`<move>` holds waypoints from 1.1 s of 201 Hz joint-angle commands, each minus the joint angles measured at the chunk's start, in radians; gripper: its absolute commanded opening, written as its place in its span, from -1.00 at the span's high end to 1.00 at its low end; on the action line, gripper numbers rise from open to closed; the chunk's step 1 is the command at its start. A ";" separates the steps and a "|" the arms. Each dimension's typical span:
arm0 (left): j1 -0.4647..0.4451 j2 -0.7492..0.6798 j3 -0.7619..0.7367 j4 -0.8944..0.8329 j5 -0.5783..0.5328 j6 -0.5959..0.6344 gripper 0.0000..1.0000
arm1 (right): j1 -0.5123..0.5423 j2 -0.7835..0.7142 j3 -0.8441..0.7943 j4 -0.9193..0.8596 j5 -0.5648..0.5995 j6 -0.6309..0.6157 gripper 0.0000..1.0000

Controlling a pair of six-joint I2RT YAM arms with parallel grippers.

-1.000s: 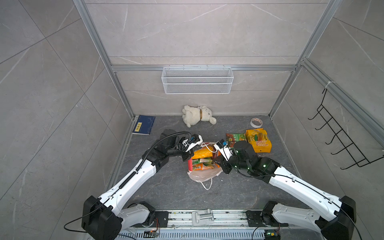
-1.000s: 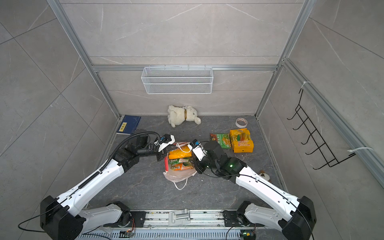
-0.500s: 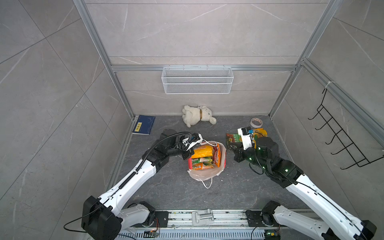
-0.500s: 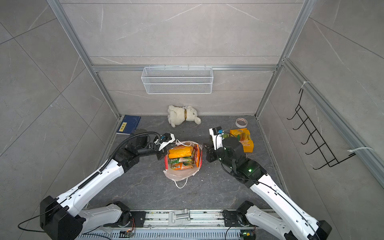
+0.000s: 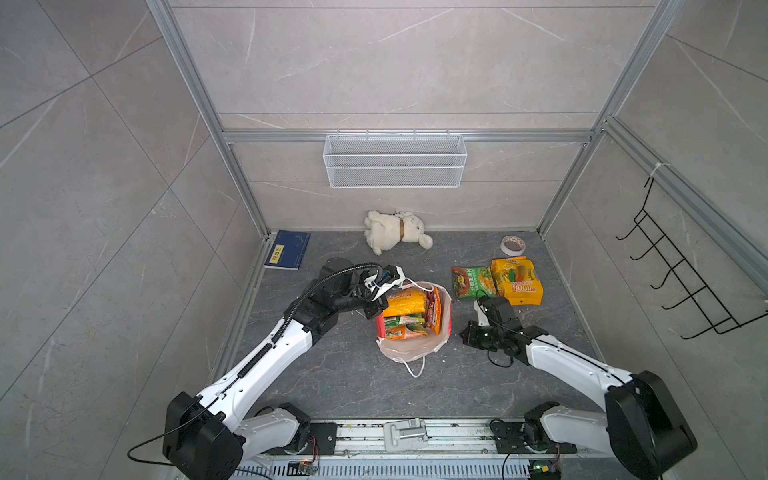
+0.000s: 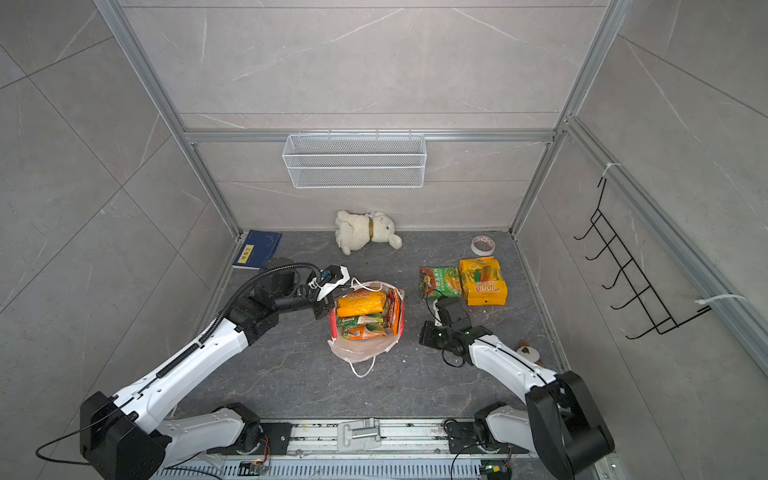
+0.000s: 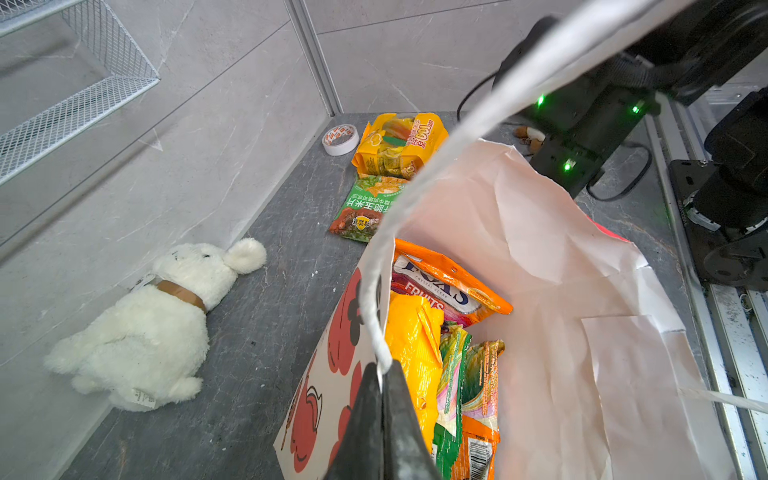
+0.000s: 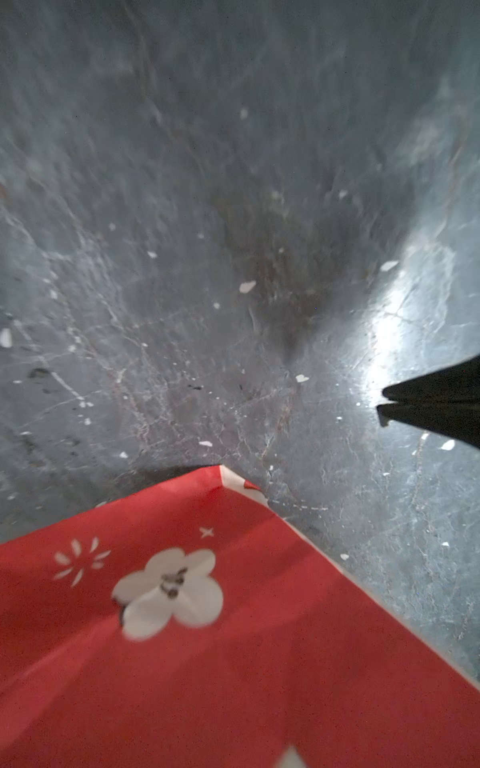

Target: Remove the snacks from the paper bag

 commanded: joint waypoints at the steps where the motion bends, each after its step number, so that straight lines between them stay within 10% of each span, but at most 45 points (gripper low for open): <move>1: -0.004 -0.006 0.031 0.076 0.008 -0.022 1.00 | 0.044 0.090 -0.005 0.225 -0.007 0.075 1.00; 138: -0.004 -0.040 -0.019 0.154 -0.210 -0.055 1.00 | 0.094 0.503 0.281 0.480 0.077 0.147 1.00; 221: -0.002 -0.059 -0.078 0.250 -0.420 -0.039 1.00 | 0.108 0.838 0.731 0.530 -0.074 0.078 1.00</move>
